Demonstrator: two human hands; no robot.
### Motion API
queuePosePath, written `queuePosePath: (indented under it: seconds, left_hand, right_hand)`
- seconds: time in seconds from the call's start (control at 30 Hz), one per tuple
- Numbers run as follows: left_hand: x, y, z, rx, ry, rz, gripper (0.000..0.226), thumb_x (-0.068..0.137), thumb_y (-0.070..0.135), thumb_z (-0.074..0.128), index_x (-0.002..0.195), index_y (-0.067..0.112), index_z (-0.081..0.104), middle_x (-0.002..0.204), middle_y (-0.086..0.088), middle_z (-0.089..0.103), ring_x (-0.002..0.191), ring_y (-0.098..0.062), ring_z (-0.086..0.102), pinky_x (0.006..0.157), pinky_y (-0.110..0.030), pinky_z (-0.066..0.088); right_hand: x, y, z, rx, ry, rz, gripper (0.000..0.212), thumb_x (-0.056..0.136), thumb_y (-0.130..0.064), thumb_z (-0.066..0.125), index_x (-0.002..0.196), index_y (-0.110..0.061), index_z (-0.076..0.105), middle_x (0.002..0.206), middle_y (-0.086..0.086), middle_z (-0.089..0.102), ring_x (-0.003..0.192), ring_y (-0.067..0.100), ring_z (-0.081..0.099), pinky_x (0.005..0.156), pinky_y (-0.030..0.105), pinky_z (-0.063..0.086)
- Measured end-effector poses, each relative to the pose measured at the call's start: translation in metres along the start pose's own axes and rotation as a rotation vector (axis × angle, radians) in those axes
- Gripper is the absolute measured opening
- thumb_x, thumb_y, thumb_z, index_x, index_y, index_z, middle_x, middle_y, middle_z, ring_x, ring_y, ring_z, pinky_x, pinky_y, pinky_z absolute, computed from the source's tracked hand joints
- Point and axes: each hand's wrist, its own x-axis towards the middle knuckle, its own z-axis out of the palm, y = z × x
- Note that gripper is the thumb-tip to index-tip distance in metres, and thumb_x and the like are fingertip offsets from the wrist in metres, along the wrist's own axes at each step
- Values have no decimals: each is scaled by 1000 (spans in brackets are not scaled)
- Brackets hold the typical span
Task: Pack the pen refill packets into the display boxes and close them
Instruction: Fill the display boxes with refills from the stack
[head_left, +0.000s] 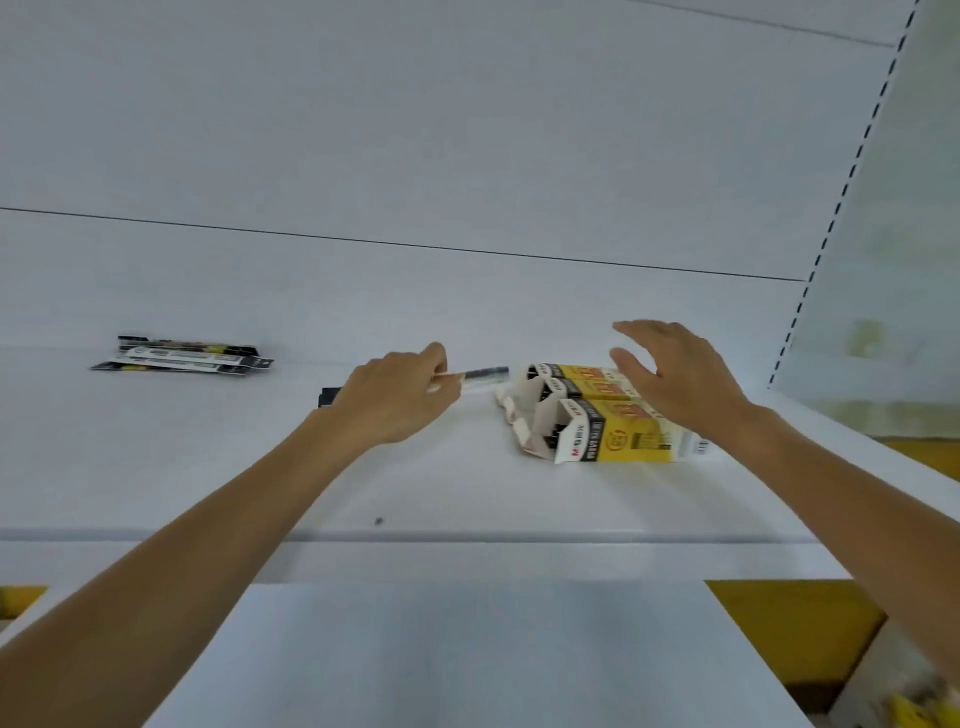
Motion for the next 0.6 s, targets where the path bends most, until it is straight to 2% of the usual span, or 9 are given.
queuePosePath:
  seconds: [0.13, 0.23, 0.33, 0.47, 0.6]
  left_hand:
    - [-6, 23, 21, -8, -30, 7, 26, 95, 44, 38, 101, 21, 49, 71, 9, 48, 67, -16, 46, 56, -26, 30]
    - [-7, 36, 25, 49, -56, 2, 24, 94, 43, 40, 103, 22, 51, 76, 9, 51, 75, -18, 49, 63, -29, 31]
    - [-5, 42, 28, 68, -59, -11, 25, 94, 44, 41, 104, 23, 52, 90, 2, 59, 82, -20, 51, 67, -30, 33]
    - [1, 54, 35, 94, -64, 8, 27, 94, 45, 43, 109, 25, 53, 98, 2, 60, 88, -20, 51, 70, -30, 34]
    - [7, 73, 46, 89, -104, 54, 29, 94, 43, 43, 112, 24, 56, 101, 2, 59, 93, -20, 52, 72, -31, 36]
  right_hand:
    - [-20, 41, 22, -28, -101, 24, 43, 97, -36, 34, 129, -14, 52, 135, 3, 52, 121, 21, 46, 97, 33, 35]
    - [-37, 51, 44, -44, -20, 26, 66, 84, -47, 12, 107, -14, 64, 117, 2, 64, 104, 24, 55, 83, 33, 39]
    - [-35, 55, 50, 20, 73, 43, 62, 82, -47, 16, 96, -14, 67, 105, 2, 68, 95, 24, 58, 79, 34, 40]
    - [-33, 60, 54, 19, 103, 43, 45, 87, -37, 30, 94, -13, 67, 103, 3, 68, 93, 25, 59, 79, 34, 41]
    - [-33, 60, 55, 1, 110, 34, 58, 84, -43, 18, 91, -13, 67, 99, 3, 69, 87, 25, 59, 74, 33, 40]
